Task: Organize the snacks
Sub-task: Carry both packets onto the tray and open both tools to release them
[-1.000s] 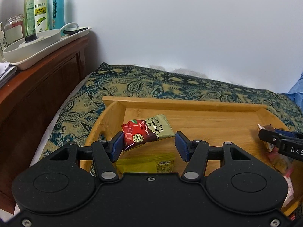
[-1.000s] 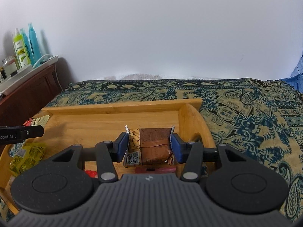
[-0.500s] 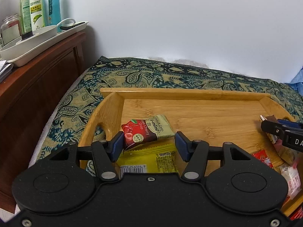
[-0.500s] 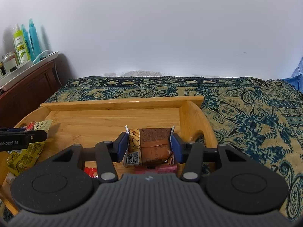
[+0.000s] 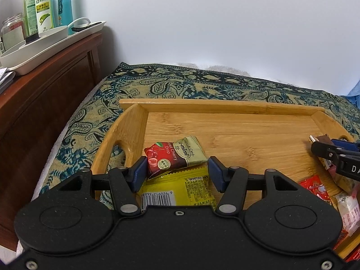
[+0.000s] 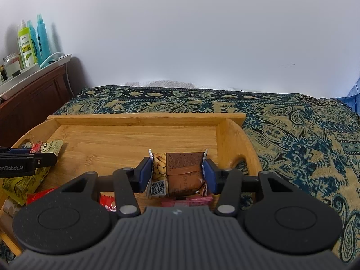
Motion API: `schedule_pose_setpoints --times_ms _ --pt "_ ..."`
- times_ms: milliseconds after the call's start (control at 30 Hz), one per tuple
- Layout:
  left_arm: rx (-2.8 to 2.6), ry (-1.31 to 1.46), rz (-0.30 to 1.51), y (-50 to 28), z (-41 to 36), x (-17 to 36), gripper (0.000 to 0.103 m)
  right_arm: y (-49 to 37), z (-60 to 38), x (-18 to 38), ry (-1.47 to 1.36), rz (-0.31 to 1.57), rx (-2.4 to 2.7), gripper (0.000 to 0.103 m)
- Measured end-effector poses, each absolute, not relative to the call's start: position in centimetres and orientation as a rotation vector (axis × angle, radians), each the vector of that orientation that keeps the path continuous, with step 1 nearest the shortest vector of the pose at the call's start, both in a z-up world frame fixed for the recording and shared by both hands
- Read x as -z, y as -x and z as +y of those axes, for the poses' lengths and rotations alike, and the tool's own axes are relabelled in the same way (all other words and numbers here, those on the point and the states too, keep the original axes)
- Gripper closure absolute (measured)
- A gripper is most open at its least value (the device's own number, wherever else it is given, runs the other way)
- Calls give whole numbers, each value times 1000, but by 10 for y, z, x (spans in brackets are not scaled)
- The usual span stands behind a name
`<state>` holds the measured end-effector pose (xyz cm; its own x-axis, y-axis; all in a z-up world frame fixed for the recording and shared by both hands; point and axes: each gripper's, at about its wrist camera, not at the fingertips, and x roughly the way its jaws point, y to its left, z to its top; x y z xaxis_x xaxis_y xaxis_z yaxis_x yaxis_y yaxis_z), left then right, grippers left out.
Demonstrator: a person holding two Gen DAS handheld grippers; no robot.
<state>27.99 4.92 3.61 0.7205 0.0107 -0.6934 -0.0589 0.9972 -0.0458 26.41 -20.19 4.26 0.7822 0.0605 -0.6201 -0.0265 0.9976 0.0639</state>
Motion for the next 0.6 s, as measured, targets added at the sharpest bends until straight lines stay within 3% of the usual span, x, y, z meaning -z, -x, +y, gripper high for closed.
schedule_pose_setpoints --times_ms 600 --pt "-40 48 762 -280 46 -34 46 -266 -200 -41 -31 681 -60 47"
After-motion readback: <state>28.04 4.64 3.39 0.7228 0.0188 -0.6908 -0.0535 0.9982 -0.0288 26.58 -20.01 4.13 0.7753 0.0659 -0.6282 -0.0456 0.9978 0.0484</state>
